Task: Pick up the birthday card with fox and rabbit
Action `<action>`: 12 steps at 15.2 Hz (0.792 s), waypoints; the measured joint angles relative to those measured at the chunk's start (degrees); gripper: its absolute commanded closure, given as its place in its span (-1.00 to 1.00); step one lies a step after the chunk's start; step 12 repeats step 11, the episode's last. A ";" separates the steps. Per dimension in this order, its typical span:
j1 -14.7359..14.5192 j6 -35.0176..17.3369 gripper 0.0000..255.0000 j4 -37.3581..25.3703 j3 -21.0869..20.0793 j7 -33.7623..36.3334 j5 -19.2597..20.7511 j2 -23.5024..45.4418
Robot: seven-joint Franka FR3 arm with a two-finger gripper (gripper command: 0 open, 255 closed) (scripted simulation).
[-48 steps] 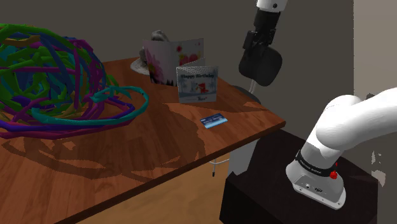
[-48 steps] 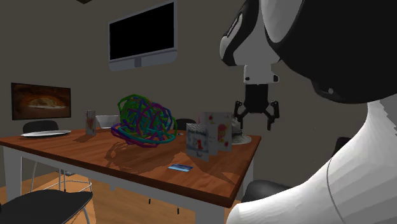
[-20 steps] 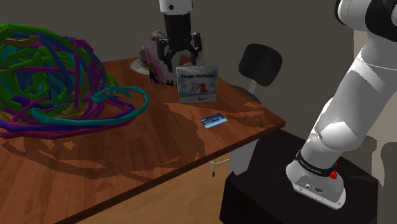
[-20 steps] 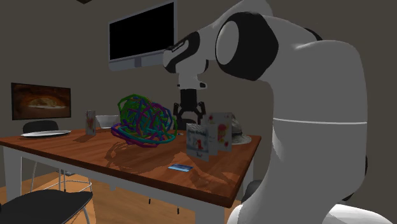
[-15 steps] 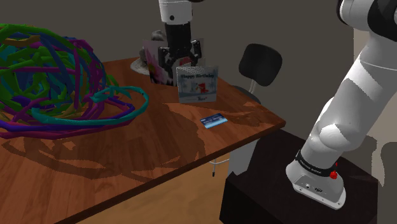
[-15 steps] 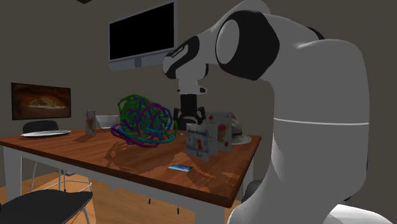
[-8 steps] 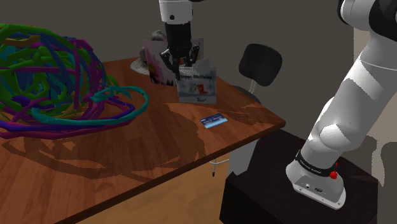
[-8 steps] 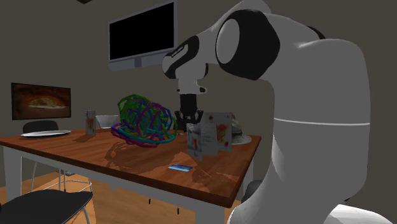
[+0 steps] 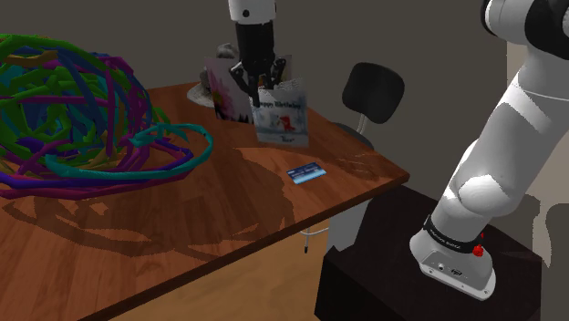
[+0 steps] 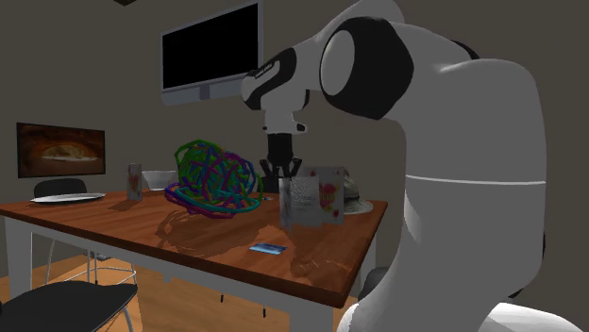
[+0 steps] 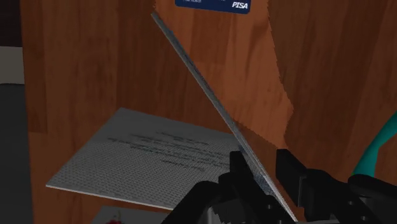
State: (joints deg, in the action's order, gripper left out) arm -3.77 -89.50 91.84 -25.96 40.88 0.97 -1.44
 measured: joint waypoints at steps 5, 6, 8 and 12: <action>-0.25 4.40 1.00 -6.04 -0.28 0.40 0.80 1.83; -0.30 5.44 1.00 -7.27 -0.33 0.46 0.90 2.04; -0.45 7.15 1.00 -9.62 -0.46 0.64 1.23 2.76; -0.68 9.38 1.00 -12.78 -0.64 0.89 1.72 3.82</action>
